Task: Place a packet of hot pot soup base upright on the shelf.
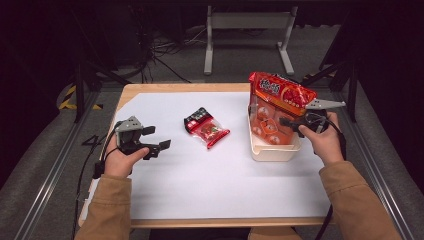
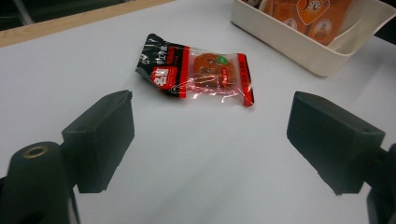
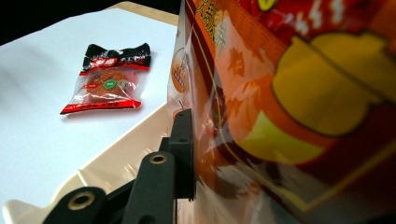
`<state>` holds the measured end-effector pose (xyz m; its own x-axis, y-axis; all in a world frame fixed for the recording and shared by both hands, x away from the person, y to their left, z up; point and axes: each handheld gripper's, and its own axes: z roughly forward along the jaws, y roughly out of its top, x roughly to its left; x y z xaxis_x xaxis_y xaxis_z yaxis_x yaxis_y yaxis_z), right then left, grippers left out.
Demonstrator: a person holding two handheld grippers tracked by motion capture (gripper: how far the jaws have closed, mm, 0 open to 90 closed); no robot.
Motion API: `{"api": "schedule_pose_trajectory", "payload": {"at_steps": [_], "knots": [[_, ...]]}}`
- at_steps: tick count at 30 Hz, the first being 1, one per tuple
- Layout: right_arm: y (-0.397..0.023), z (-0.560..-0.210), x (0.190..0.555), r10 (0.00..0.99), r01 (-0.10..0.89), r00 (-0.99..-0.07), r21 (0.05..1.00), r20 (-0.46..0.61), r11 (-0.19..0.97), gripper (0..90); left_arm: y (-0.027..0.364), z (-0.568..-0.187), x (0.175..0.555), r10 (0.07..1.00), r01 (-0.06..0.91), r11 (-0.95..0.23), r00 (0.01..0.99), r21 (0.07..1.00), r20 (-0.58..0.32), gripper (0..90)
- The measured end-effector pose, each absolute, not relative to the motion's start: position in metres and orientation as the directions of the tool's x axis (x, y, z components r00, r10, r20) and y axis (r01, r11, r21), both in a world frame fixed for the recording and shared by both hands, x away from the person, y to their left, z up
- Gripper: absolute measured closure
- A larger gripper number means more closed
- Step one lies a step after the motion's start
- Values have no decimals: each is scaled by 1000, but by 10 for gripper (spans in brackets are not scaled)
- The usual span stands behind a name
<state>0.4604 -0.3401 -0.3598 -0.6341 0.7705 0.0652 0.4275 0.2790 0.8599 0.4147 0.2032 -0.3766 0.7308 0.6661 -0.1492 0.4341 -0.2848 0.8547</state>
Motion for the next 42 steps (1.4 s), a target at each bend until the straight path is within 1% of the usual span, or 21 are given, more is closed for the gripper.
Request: {"api": "schedule_pose_trajectory", "payload": {"at_steps": [3, 7, 9, 11, 14, 16, 18, 20, 22, 27, 29, 33, 34, 42], "knots": [[-340, -359, 460, 774, 428, -630, 860, 62, 279, 691, 203, -377, 415, 670, 438, -280, 726, 854, -152, 159], [-339, -356, 459, 782, 428, -623, 852, 36, 302, 644, 203, -378, 416, 676, 443, -274, 720, 854, -157, 153], [-340, -354, 456, 788, 429, -614, 854, 36, 295, 592, 202, -379, 416, 681, 455, -256, 711, 853, -175, 147], [-341, -351, 454, 797, 420, -604, 863, 33, 282, 502, 202, -380, 417, 683, 454, -244, 708, 857, -181, 142], [-344, -346, 450, 807, 407, -590, 873, 27, 268, 392, 200, -381, 418, 683, 449, -220, 705, 866, -192, 138], [-345, -344, 448, 810, 401, -586, 876, 20, 268, 341, 199, -381, 418, 689, 453, -210, 697, 866, -197, 139], [-347, -341, 444, 817, 391, -577, 882, 13, 262, 311, 198, -381, 418, 694, 454, -197, 690, 869, -203, 137], [-350, -339, 440, 822, 382, -569, 885, -1, 265, 295, 195, -381, 419, 692, 433, -201, 698, 878, -186, 129], [-350, -338, 438, 823, 380, -568, 886, -4, 267, 292, 194, -380, 419, 688, 429, -210, 703, 878, -179, 103], [-355, -335, 426, 828, 352, -558, 888, -55, 296, 281, 190, -376, 419, 673, 412, -212, 719, 886, -173, 105], [-357, -333, 421, 830, 347, -555, 892, -52, 288, 277, 188, -376, 420, 673, 412, -221, 720, 884, -168, 111], [-360, -329, 413, 832, 334, -551, 897, -64, 290, 274, 188, -374, 420, 668, 393, -240, 730, 888, -142, 154], [-363, -328, 407, 832, 321, -549, 902, -72, 290, 270, 187, -373, 420, 668, 399, -269, 733, 877, -128, 162], [-368, -324, 384, 826, 294, -559, 912, -78, 285, 268, 185, -372, 421, 635, 392, -270, 759, 879, -143, 221]]}}
